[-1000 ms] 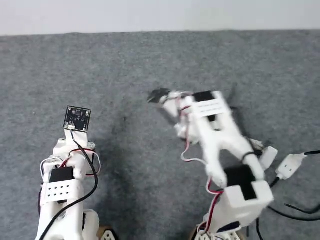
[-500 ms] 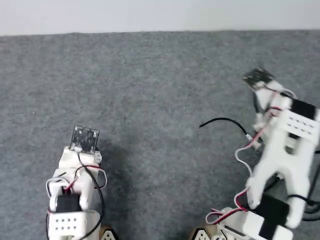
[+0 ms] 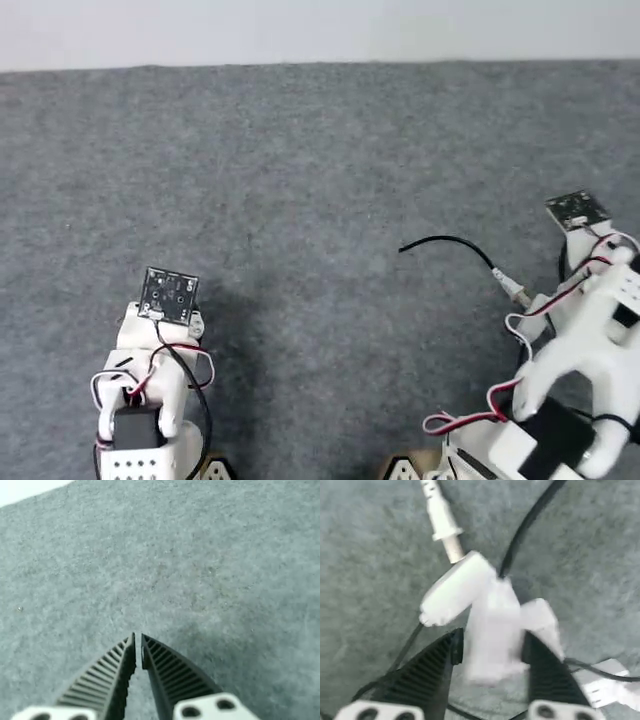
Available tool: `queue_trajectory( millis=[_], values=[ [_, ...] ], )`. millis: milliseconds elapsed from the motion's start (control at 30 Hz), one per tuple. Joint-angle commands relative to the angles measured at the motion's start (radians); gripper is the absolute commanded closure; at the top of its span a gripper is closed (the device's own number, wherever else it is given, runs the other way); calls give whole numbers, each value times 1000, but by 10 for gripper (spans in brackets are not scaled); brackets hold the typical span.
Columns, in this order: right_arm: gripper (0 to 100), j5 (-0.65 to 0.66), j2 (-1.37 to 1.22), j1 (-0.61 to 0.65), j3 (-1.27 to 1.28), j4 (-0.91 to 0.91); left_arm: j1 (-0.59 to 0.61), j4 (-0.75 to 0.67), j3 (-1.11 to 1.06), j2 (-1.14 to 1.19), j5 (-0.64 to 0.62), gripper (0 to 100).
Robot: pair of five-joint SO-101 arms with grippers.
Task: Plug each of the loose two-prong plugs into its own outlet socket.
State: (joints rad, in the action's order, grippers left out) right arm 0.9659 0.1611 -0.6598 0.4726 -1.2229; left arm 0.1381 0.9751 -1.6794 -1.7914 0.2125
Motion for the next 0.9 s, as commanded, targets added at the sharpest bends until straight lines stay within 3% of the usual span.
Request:
queue_trajectory(
  millis=[0, 133, 200, 267, 467, 867],
  values=[
    [760, -75, 64, 64, -115, -111, 6, 40, 64, -8, 12, 987],
    [995, -308, 139, 107, -201, -168, 8, 61, 68, -35, 12, 987],
    [963, -408, 194, 122, -196, -176, 21, 60, 70, -34, 12, 987],
    [993, -471, 259, 133, -152, -177, 43, 55, 73, -34, 11, 987],
    [991, -572, 538, 211, 100, -145, 66, 57, 93, -34, 5, 987],
    [987, -589, 1053, 420, 807, 159, 66, 80, 97, -34, 3, 987]
  ],
)
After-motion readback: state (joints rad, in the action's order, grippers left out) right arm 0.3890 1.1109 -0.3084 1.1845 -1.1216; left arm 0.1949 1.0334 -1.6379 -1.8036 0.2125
